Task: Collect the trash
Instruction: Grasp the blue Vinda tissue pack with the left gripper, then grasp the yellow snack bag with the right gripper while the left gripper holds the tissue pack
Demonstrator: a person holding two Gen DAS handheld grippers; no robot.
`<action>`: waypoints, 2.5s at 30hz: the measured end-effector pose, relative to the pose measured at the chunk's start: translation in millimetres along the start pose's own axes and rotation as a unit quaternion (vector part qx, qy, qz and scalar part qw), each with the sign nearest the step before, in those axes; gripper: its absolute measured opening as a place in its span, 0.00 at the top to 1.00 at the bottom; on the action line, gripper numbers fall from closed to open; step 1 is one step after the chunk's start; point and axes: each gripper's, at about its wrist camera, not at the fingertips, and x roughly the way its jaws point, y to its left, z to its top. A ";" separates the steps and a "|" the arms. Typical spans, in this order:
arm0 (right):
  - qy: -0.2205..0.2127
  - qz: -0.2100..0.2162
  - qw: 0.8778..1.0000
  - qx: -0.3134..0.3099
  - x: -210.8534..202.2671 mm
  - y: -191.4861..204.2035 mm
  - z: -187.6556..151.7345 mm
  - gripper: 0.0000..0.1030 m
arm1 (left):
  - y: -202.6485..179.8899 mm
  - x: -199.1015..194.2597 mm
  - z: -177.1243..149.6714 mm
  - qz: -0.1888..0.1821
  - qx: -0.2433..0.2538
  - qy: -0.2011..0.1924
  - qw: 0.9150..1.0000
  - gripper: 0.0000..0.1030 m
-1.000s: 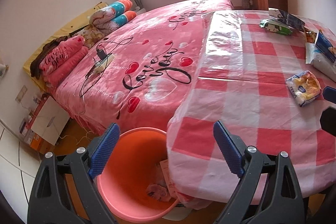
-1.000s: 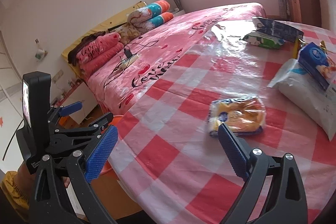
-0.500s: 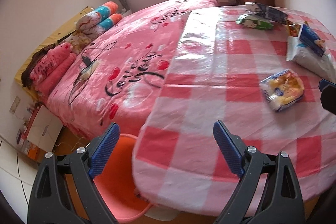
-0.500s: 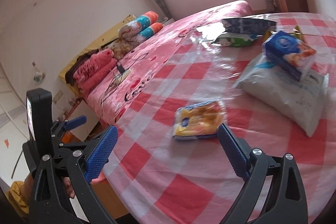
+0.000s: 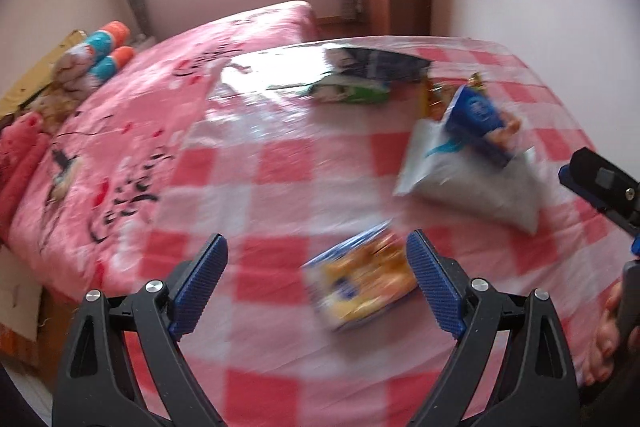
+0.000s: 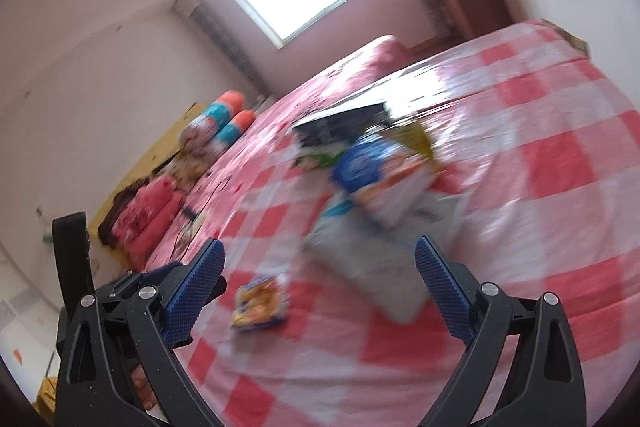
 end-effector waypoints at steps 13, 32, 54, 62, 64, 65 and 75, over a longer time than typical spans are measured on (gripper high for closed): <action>-0.075 -0.059 0.995 0.039 -37.8 -64.2 27.9 0.08 | -73.1 41.6 55.2 -0.159 -0.132 0.042 0.977 0.12; -0.060 -0.042 0.997 0.026 -44.0 -77.8 26.9 0.08 | -111.7 90.4 87.8 -0.021 -0.157 0.059 0.986 0.20; -0.001 -0.042 0.996 0.077 -24.3 -97.0 30.7 0.08 | -83.1 52.0 47.6 -0.050 -0.143 0.054 0.987 0.35; 0.040 -0.075 0.995 0.047 -7.2 -82.4 27.6 0.08 | -59.0 36.5 31.5 -0.069 -0.150 0.047 0.985 0.36; 0.060 -0.076 0.994 0.041 -1.5 -76.3 26.1 0.08 | -51.5 34.4 26.7 -0.074 -0.154 0.046 0.984 0.37; 0.066 -0.077 0.994 0.038 -0.1 -72.8 26.0 0.08 | -47.4 33.6 24.3 -0.075 -0.155 0.046 0.984 0.37; 0.107 -0.096 0.989 0.031 21.9 -50.2 37.9 0.08 | -13.4 24.5 12.4 -0.089 -0.155 0.026 0.983 0.38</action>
